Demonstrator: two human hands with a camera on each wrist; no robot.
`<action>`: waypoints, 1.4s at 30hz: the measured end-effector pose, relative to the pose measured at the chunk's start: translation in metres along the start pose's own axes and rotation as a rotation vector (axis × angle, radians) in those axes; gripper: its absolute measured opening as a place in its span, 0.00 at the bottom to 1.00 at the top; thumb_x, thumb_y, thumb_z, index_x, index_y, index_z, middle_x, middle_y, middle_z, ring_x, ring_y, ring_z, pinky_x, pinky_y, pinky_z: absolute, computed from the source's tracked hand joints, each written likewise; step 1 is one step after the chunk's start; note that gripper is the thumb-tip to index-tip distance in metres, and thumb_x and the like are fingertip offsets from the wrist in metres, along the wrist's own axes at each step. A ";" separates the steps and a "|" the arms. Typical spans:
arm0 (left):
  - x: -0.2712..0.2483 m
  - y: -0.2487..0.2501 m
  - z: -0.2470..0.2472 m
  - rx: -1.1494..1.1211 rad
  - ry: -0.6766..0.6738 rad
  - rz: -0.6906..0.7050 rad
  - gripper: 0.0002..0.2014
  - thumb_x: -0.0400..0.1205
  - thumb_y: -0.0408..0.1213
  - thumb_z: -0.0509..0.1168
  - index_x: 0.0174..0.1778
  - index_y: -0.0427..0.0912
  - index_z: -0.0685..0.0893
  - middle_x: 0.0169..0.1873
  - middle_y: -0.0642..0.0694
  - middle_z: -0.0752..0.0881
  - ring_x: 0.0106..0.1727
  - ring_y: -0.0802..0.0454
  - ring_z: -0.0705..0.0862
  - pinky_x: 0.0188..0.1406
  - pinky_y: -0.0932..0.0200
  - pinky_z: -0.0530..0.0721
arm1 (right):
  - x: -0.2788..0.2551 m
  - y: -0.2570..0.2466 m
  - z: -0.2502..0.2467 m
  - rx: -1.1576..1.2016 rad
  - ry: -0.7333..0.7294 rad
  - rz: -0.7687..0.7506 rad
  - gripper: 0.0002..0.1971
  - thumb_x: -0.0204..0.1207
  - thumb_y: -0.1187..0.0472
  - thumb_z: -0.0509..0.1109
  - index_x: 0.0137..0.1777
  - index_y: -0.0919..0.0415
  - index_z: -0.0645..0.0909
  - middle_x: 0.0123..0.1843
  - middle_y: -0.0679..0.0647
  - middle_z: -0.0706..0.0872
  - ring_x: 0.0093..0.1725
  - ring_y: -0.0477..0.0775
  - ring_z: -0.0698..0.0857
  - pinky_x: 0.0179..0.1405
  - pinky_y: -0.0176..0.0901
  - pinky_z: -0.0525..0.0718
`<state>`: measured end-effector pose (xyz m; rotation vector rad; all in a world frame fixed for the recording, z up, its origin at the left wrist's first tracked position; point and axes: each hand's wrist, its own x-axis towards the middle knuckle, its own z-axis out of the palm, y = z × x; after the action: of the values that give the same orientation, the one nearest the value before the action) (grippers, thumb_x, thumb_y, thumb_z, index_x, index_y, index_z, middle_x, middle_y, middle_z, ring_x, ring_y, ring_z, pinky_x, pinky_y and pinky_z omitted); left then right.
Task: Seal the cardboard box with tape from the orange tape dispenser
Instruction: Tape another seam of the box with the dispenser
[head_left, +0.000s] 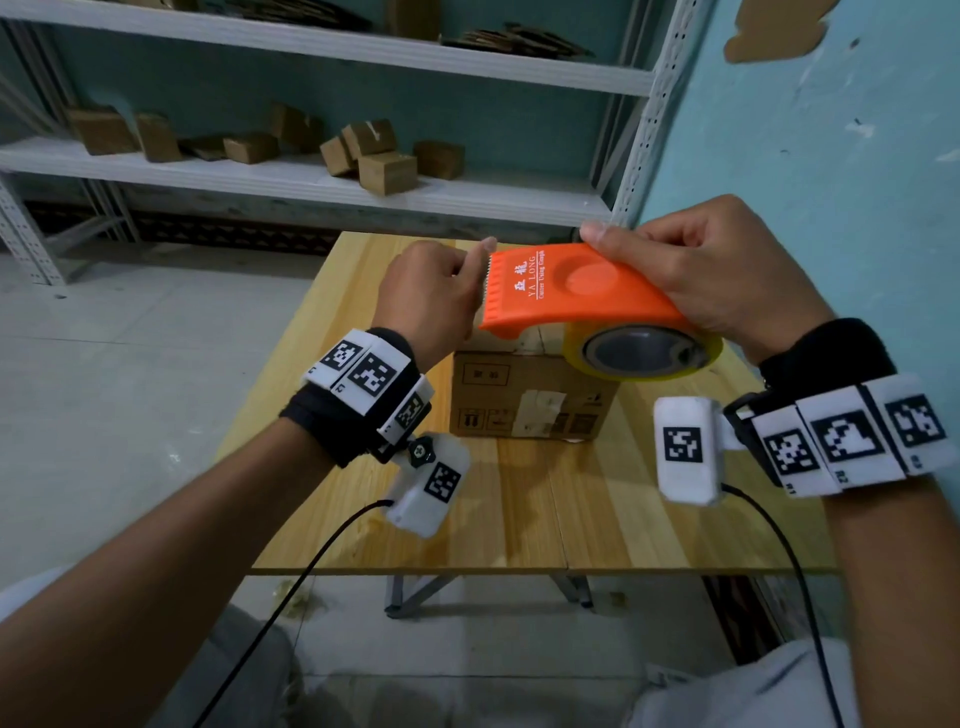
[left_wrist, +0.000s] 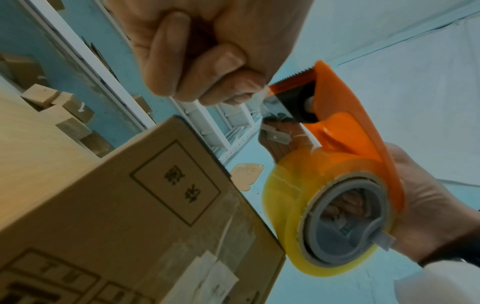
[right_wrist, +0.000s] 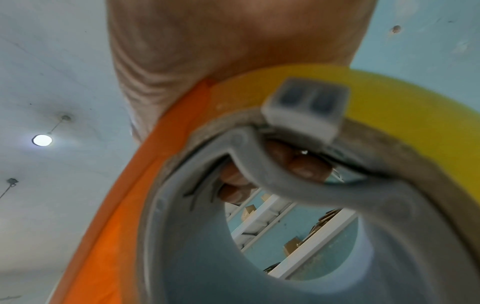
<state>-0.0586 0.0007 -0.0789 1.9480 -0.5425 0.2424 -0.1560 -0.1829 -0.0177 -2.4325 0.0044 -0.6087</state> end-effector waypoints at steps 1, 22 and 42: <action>-0.001 0.001 0.000 0.007 -0.002 0.002 0.30 0.87 0.52 0.56 0.34 0.29 0.85 0.27 0.34 0.87 0.30 0.38 0.87 0.39 0.40 0.87 | 0.000 0.000 -0.001 -0.002 -0.004 0.008 0.30 0.76 0.35 0.70 0.28 0.63 0.83 0.20 0.49 0.79 0.20 0.42 0.77 0.24 0.25 0.70; 0.000 -0.015 -0.023 0.164 0.023 -0.093 0.29 0.86 0.52 0.58 0.20 0.40 0.74 0.14 0.47 0.75 0.12 0.60 0.69 0.27 0.59 0.71 | -0.009 0.024 -0.036 -0.066 0.019 0.091 0.39 0.71 0.32 0.72 0.40 0.76 0.86 0.37 0.78 0.84 0.36 0.77 0.82 0.38 0.48 0.77; -0.013 -0.023 -0.022 0.227 -0.053 -0.173 0.28 0.87 0.53 0.54 0.26 0.39 0.81 0.17 0.49 0.80 0.22 0.54 0.77 0.28 0.59 0.71 | -0.016 0.034 -0.040 0.014 -0.022 0.193 0.33 0.68 0.35 0.74 0.39 0.72 0.88 0.35 0.73 0.87 0.31 0.70 0.84 0.36 0.45 0.79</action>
<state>-0.0578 0.0321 -0.0935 2.2136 -0.3901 0.1477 -0.1828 -0.2307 -0.0165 -2.3897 0.2229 -0.4931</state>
